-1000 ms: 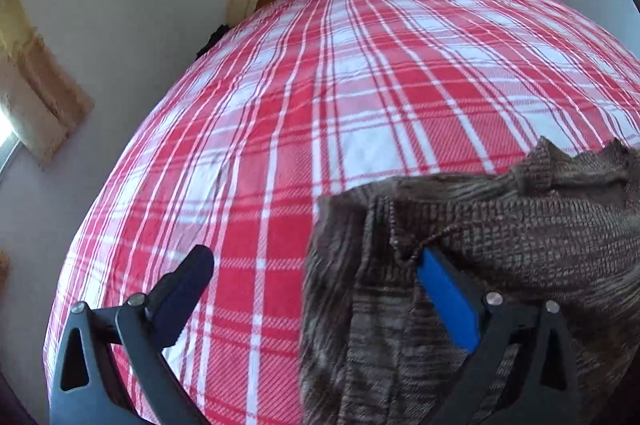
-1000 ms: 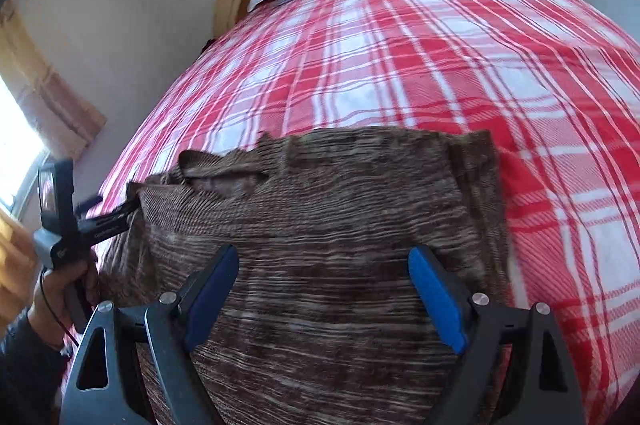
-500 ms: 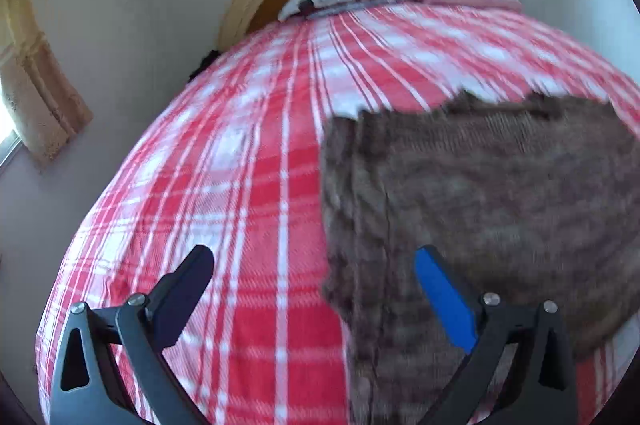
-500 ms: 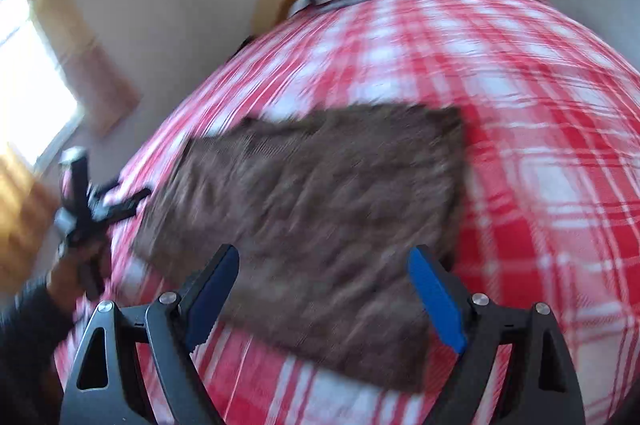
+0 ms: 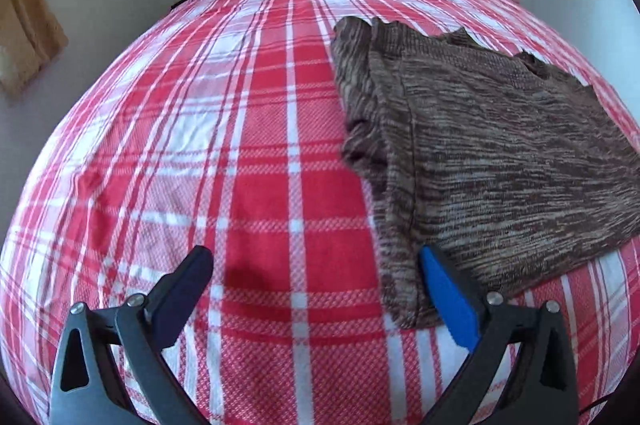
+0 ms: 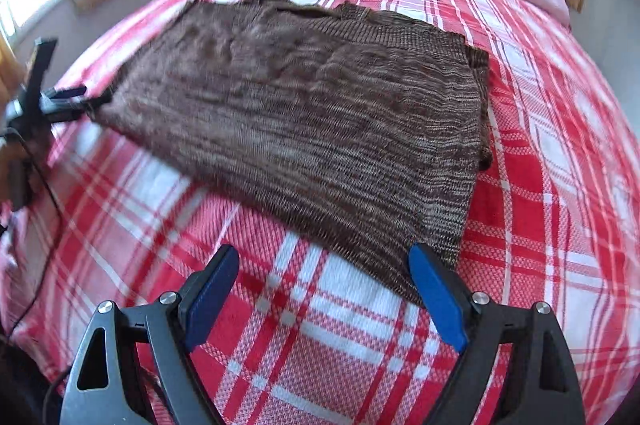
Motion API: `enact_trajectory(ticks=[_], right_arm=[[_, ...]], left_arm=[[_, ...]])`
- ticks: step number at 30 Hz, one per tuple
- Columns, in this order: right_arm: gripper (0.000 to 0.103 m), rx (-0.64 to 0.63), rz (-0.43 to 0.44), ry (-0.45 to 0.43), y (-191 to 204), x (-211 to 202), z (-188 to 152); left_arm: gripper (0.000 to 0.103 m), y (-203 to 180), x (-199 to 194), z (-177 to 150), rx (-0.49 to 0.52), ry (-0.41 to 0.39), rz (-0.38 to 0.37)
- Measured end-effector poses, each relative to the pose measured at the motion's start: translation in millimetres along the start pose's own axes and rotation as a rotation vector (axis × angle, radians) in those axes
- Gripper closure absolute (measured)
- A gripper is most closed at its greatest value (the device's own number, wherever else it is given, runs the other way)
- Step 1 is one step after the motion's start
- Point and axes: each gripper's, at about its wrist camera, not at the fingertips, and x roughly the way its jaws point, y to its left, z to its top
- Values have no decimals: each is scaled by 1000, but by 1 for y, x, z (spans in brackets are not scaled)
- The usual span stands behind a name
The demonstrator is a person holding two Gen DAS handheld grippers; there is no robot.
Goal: Fold small clothes
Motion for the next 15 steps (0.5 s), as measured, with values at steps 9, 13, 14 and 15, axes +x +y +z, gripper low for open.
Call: enact_trajectory(ticks=[9,13,14,15], right_arm=[[16,71,-14,-51,9,-17,0],[16,18,2,-138,43,-33,17],[16,-11,-8,-154,54,-33,22],[16,-46,-18,-169,67,-31,28]], left_arm=[[0,-10,-24,-18,67,-76,90],[0,-2,-30,-20,69,-93,84],[0,0,-31,-21,63,-94,80],[0,1,-30,-20,59,-92,82]])
